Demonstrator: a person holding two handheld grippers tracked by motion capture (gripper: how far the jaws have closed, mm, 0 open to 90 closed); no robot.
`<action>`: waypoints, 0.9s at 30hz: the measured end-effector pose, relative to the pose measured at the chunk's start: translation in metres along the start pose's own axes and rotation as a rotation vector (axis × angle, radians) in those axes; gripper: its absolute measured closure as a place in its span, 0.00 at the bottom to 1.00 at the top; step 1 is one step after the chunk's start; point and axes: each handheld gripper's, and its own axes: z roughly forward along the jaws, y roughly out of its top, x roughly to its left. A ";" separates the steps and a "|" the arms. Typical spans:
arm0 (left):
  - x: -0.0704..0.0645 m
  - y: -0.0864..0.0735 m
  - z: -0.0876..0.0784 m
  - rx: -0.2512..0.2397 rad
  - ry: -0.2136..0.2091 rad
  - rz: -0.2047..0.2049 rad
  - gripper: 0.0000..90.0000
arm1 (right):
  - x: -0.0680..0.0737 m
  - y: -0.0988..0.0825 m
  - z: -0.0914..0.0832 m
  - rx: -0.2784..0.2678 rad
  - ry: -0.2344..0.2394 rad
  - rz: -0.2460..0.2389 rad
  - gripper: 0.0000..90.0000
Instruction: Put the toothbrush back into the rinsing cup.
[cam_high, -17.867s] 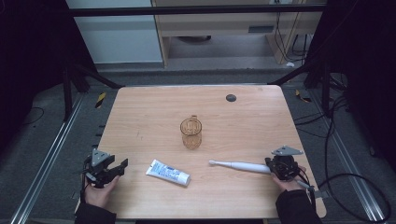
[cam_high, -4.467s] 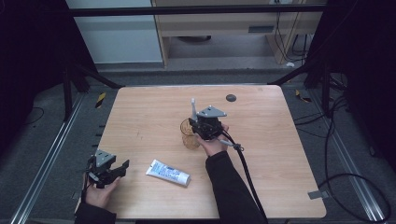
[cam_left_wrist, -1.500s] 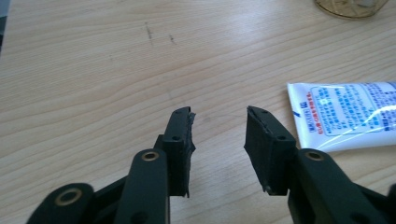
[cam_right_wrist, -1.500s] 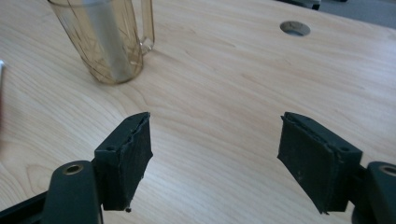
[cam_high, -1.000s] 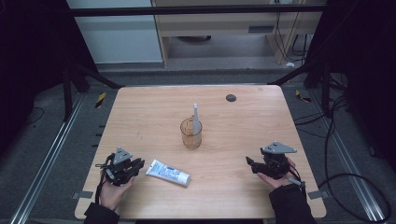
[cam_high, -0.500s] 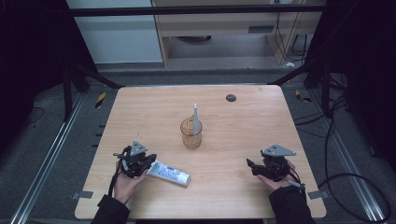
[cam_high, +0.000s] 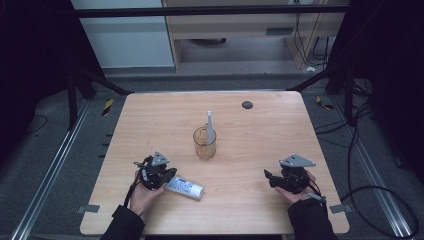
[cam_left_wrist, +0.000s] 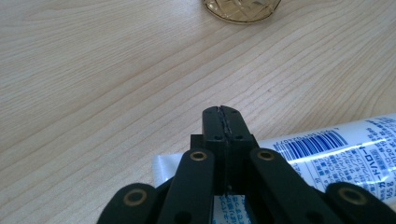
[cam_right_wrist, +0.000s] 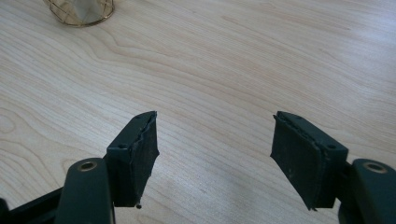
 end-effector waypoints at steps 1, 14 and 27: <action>0.000 0.000 0.000 -0.001 -0.001 -0.001 0.99 | 0.000 0.000 0.000 0.000 -0.001 -0.001 0.35; -0.002 -0.002 -0.004 0.016 0.005 0.012 0.99 | -0.003 -0.001 -0.001 0.001 -0.012 0.002 0.34; -0.004 -0.014 -0.016 0.021 -0.006 0.013 0.99 | -0.004 -0.001 -0.002 0.003 -0.019 -0.003 0.34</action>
